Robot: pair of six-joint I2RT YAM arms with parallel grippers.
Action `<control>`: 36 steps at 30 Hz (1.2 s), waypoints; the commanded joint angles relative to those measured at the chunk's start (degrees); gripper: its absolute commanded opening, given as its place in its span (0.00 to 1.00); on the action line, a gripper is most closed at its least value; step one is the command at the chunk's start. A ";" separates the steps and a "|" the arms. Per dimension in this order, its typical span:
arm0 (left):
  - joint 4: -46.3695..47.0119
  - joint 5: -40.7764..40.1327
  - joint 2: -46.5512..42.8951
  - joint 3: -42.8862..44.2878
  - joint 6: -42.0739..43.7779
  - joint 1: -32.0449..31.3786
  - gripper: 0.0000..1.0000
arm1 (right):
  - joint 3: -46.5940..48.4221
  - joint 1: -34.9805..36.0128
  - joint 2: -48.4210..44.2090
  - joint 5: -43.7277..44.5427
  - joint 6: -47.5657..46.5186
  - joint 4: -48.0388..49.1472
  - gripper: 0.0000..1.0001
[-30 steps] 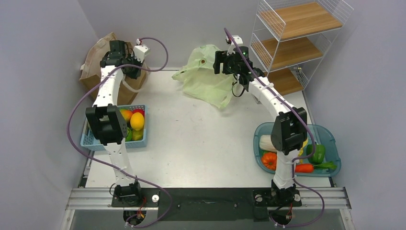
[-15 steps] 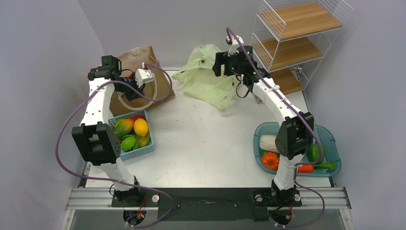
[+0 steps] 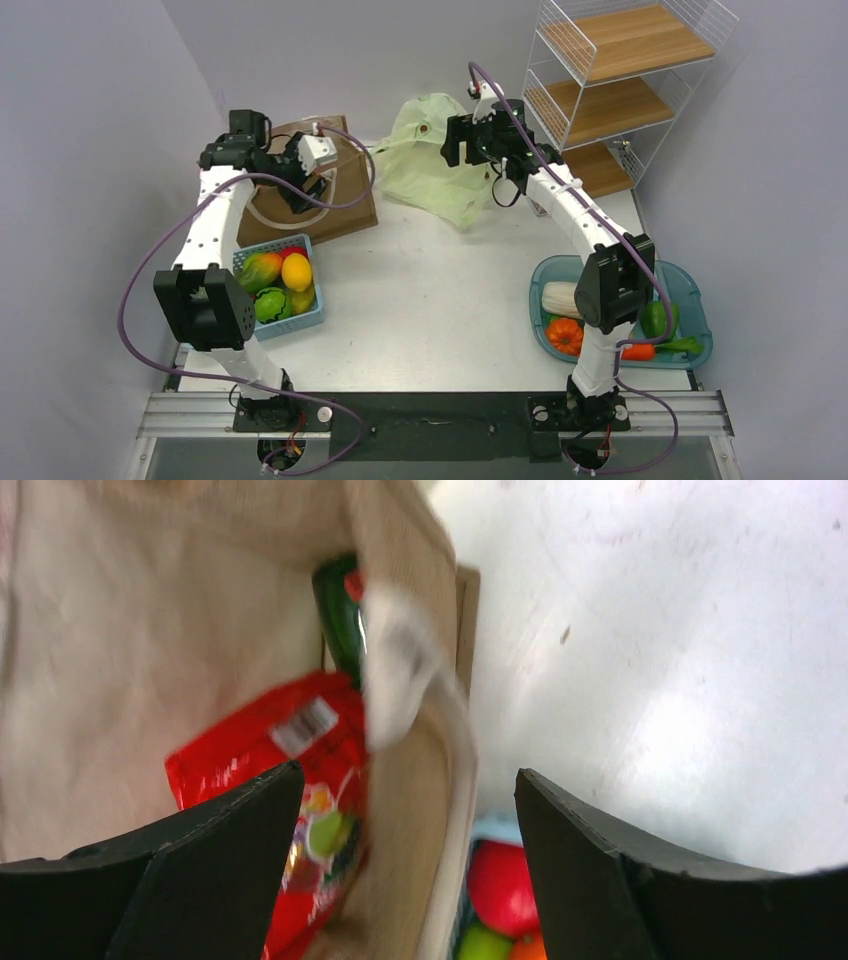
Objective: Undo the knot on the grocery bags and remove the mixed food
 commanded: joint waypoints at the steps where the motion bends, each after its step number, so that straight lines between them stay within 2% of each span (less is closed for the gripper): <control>1: 16.59 -3.07 -4.68 -3.38 -9.78 -8.31 0.76 | 0.02 0.37 -4.31 -0.77 -0.29 0.99 0.77; 3: 20.81 -6.21 -4.17 -5.50 -10.26 -11.56 0.75 | 0.34 0.24 -4.39 -0.60 -0.35 0.59 0.77; 4: 21.44 -6.86 -3.03 -6.09 -8.76 -12.45 0.70 | 0.52 0.17 -4.53 -0.52 -0.38 0.35 0.77; 5: 20.73 -6.64 -2.18 -5.23 -7.44 -13.61 0.52 | 0.49 -0.05 -4.85 -0.35 -0.50 -0.11 0.77; 6: 16.54 -5.63 -0.20 -4.19 -3.34 -14.04 0.42 | 0.36 -0.20 -5.11 -0.26 -0.63 -0.39 0.77; 7: 9.52 -2.65 1.70 -1.10 -0.64 -14.67 0.23 | 0.19 -0.60 -5.70 -0.15 -0.87 -0.94 0.77; 8: 5.67 -0.77 2.56 0.55 4.06 -14.97 0.16 | -0.25 -0.83 -6.15 -0.12 -1.16 -1.25 0.77; 9: -0.29 2.46 3.68 3.36 7.98 -15.67 0.06 | -0.82 -1.33 -6.95 -0.25 -1.26 -1.70 0.77; 11: -8.03 5.78 4.01 5.56 14.42 -17.04 0.00 | -1.88 -1.92 -8.32 -0.55 -1.40 -2.19 0.76; 14: -14.19 8.68 2.56 5.08 20.76 -19.42 0.00 | -3.13 -2.45 -10.36 -1.14 -1.45 -2.82 0.77; 19: -23.20 8.82 -0.24 3.76 31.16 -25.12 0.00 | -3.16 -2.51 -12.17 -2.90 -0.89 -3.48 0.76; 29: -22.47 13.23 -5.10 4.81 30.17 -35.64 0.00 | 1.40 -1.71 -12.99 -6.88 -0.02 -6.37 0.76; 31: -22.67 13.65 -6.91 3.50 29.53 -37.88 0.08 | 1.58 -1.06 -13.59 -7.81 -0.51 -7.16 0.76; 33: -20.34 14.70 -9.27 1.49 25.33 -39.75 0.29 | 1.61 0.27 -14.57 -8.13 -1.78 -8.00 0.76; 35: -14.24 15.73 -12.33 -1.32 16.99 -40.58 0.60 | 1.67 2.03 -15.32 -8.12 -3.63 -8.96 0.76; 36: -8.66 15.89 -14.78 -3.46 9.74 -40.67 0.65 | 1.57 2.73 -15.58 -8.06 -4.34 -9.30 0.76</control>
